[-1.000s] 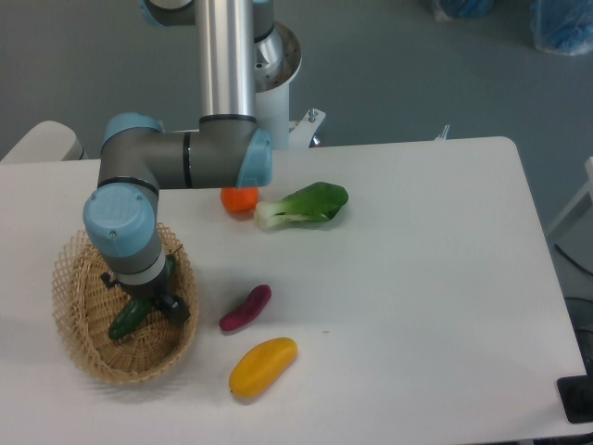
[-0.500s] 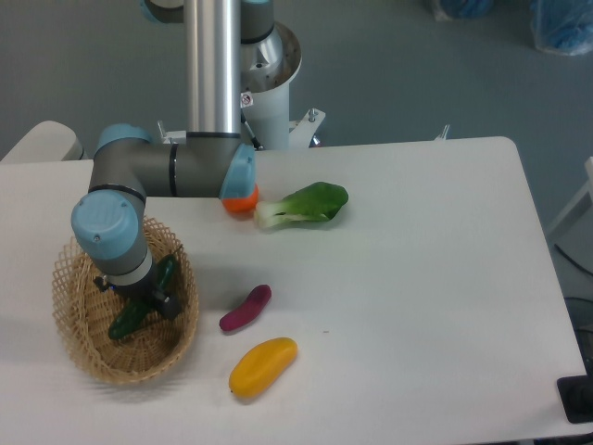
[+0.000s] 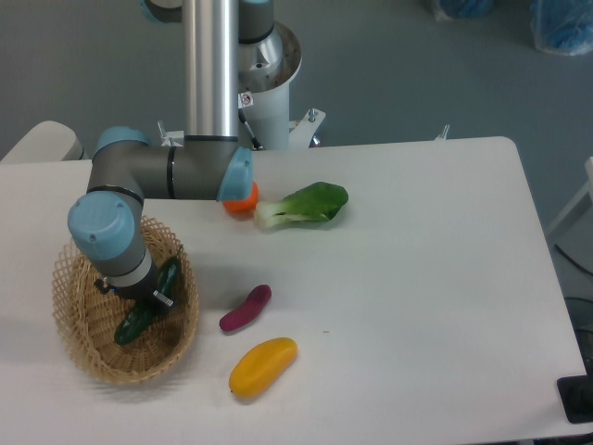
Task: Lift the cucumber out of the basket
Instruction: 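Lower the gripper onto the cucumber and close it, then lift the cucumber out of the basket, then carry the cucumber away from the basket past the mango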
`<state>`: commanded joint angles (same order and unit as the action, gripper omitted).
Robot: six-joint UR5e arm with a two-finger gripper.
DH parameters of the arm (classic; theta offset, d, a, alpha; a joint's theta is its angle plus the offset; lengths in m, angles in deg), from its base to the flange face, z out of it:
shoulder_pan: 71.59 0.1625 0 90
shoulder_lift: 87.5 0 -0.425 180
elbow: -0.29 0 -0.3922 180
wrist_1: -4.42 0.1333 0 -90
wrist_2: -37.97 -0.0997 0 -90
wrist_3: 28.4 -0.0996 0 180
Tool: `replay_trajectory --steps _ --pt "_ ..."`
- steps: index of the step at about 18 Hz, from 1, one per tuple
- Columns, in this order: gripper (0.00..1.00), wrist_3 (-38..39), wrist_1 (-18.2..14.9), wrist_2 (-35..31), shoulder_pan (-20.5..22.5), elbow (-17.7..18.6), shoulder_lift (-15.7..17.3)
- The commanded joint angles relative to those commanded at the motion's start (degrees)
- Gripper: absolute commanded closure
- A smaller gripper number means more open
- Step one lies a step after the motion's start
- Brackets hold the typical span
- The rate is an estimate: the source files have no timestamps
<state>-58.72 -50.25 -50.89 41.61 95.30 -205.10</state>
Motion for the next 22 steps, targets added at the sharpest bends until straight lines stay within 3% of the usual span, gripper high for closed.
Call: replay_trajectory --steps 4,12,17,19,22 --pt "0.85 -0.53 -2.10 1.32 2.72 -1.93 2.20" --pt "0.85 -1.84 -13.44 3.61 8.86 -15.37 1.51" --pt "0.85 -14.22 -16.43 3.69 16.87 -17.31 0.89" --pt "0.86 -18.00 -18.54 3.34 18.28 -18.54 -0.34" --pt "0.86 -22.66 -19.07 2.64 20.30 -21.44 -3.41"
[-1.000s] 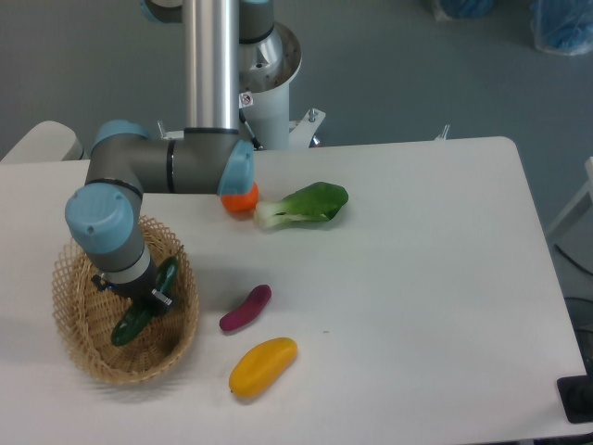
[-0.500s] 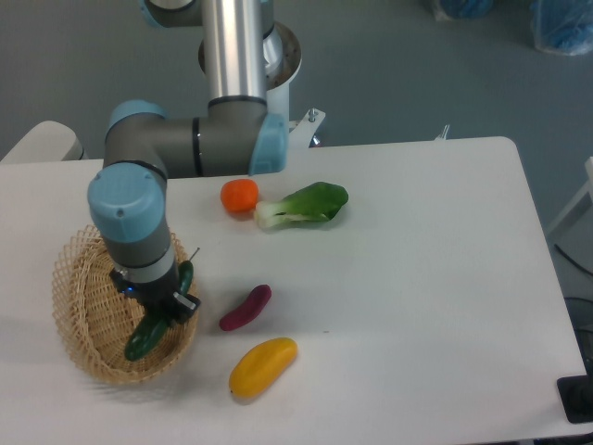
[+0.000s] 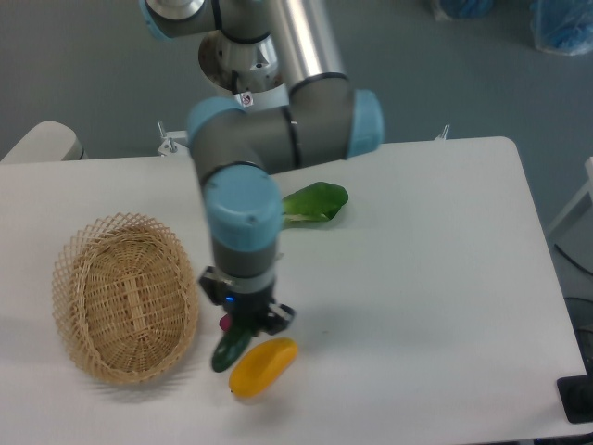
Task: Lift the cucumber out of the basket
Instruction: 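Carry the cucumber away from the basket past the mango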
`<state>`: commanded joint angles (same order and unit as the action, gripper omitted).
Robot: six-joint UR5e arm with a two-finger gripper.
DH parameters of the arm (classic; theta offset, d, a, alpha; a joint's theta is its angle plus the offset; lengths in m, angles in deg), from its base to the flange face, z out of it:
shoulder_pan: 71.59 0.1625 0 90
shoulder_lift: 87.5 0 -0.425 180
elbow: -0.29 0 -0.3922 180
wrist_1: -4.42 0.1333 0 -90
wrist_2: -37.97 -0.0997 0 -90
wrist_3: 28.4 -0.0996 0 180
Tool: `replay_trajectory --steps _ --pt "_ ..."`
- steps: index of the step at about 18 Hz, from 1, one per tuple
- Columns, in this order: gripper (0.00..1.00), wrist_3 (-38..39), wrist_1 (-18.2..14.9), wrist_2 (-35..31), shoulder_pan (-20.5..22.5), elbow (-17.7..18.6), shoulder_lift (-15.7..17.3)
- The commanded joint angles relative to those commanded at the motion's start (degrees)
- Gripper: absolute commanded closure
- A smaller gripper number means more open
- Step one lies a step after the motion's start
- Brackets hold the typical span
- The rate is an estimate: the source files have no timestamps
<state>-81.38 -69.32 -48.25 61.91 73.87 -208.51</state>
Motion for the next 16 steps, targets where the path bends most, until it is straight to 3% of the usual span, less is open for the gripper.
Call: replay_trajectory --steps 3,9,12,16 --pt "0.86 -5.10 0.00 -0.26 1.76 -4.04 -4.22" --pt "0.85 -17.49 0.53 -1.41 6.42 -6.94 -9.41" --pt "0.85 -18.83 0.18 -1.41 7.13 -10.37 -11.78" --pt "0.82 -18.83 0.26 -1.41 7.13 -11.52 -12.84"
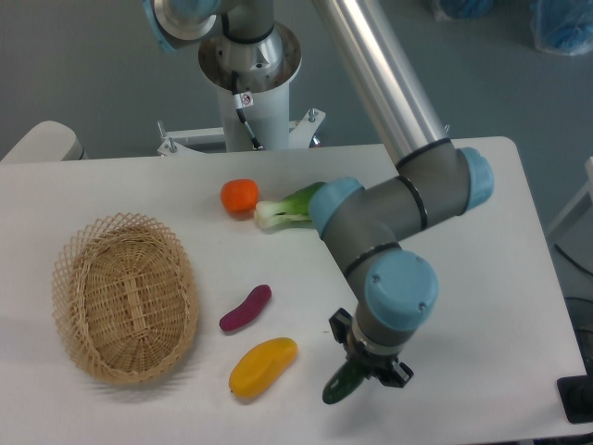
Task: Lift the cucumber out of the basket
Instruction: 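Carry the cucumber away from the basket past the mango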
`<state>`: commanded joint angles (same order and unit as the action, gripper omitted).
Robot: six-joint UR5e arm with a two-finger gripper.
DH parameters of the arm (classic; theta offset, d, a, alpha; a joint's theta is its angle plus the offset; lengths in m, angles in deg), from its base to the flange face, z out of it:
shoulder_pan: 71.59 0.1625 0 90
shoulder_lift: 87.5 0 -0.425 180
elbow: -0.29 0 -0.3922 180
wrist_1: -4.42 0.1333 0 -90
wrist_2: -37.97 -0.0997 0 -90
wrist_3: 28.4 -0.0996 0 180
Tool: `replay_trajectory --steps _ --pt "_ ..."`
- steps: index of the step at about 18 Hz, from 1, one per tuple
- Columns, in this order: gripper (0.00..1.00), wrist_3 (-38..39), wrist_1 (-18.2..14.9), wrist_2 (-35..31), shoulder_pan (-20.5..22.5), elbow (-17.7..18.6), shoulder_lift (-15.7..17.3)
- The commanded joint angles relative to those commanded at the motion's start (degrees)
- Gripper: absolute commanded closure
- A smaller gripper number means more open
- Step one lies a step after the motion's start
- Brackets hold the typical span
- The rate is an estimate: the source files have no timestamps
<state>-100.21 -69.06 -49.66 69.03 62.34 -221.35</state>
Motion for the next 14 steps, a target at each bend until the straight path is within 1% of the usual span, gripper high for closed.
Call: replay_trajectory --steps 5,14 --pt "0.83 -2.19 0.09 -0.79 0.00 0.09 0.00" --pt "0.84 -2.99 0.35 -1.93 -0.18 0.79 0.17"
